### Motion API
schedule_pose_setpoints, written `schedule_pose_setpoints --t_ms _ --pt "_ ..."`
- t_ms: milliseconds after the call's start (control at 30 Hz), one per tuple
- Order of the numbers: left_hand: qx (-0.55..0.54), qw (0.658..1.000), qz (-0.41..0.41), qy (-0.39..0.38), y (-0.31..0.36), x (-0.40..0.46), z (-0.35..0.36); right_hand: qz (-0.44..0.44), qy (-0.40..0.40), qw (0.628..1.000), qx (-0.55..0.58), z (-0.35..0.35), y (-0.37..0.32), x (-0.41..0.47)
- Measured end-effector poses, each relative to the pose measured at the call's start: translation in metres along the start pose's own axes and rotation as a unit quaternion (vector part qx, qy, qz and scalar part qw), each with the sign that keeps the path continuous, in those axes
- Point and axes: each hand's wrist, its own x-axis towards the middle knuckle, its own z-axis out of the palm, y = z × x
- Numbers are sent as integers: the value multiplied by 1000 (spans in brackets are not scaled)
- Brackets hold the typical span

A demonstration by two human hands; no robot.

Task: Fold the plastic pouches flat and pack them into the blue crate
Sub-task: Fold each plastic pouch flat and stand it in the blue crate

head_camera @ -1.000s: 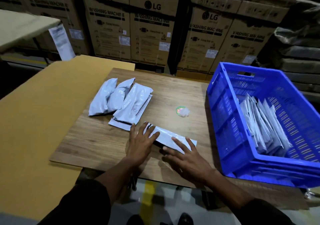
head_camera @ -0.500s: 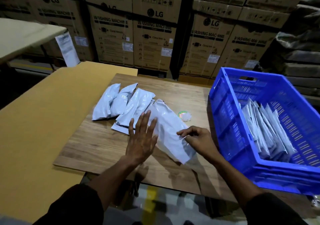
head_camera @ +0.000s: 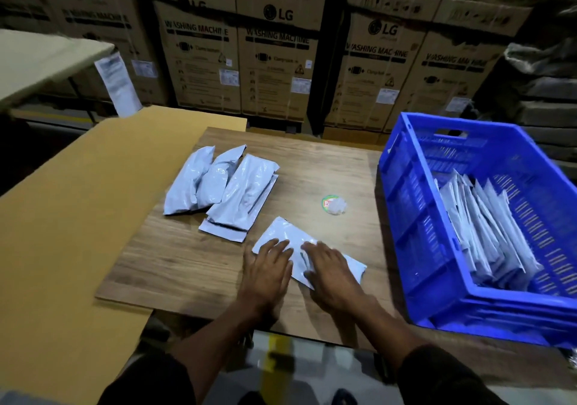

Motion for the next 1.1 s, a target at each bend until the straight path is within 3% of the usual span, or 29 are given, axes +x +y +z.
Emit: schedule_pose_setpoints --t_ms 67,267,500,700,1100 --pt "-47 999 25 -2 2 7 6 -19 -54 998 -34 6 0 -2" --pt "-50 993 -11 -104 3 16 29 1 -65 997 47 -4 -4 7" --pt "-16 996 -34 -83 -6 10 39 54 -60 996 -39 12 -16 15" --pt "-17 998 3 -57 -9 -1 42 75 -51 994 -59 14 -21 16" --pt "10 992 -37 -124 -8 -4 26 74 -34 990 -111 23 -9 6"
